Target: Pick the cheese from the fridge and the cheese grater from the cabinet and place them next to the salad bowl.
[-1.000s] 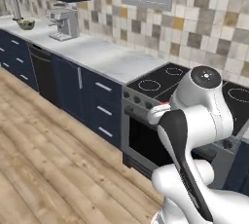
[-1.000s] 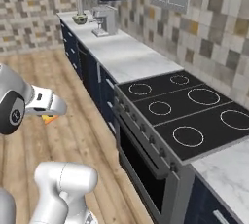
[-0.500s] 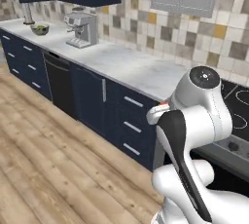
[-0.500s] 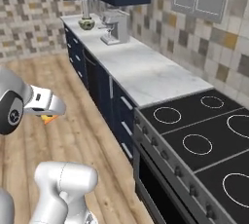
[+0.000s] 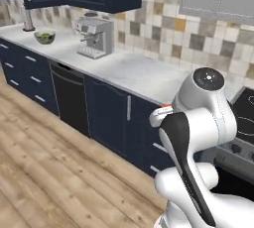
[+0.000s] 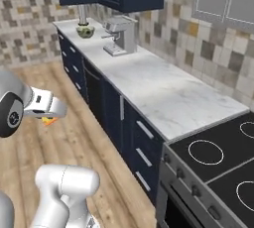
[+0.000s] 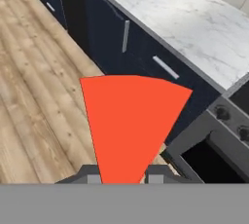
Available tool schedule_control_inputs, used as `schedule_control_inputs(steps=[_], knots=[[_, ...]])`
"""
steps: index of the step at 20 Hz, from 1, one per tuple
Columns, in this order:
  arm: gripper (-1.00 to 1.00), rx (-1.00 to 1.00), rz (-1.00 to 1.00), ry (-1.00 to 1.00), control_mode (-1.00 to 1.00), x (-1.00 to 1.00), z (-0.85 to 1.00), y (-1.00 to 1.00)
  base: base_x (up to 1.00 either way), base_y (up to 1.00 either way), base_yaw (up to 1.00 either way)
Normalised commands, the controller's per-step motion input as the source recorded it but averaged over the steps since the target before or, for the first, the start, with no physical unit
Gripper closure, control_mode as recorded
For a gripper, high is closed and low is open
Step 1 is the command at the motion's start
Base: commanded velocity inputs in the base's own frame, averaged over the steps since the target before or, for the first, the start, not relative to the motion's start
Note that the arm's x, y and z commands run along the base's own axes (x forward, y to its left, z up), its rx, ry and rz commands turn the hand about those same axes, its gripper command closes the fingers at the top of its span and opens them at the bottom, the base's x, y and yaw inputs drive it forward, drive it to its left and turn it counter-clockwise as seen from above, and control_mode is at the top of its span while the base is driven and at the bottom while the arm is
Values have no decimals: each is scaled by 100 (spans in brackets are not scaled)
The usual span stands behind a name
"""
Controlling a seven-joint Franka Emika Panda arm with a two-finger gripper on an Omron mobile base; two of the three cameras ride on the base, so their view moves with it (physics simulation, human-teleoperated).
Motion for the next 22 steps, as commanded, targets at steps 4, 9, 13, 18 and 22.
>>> schedule_control_inputs(steps=[4,9,13,18,22], knots=[[100,0,0,0,100,0,0,0,100,100,-21],[100,0,0,0,100,0,0,0,100,100,-22],[100,0,0,0,100,0,0,0,100,100,-17],[100,0,0,0,100,0,0,0,100,100,-15],[100,0,0,0,100,0,0,0,100,100,-14]])
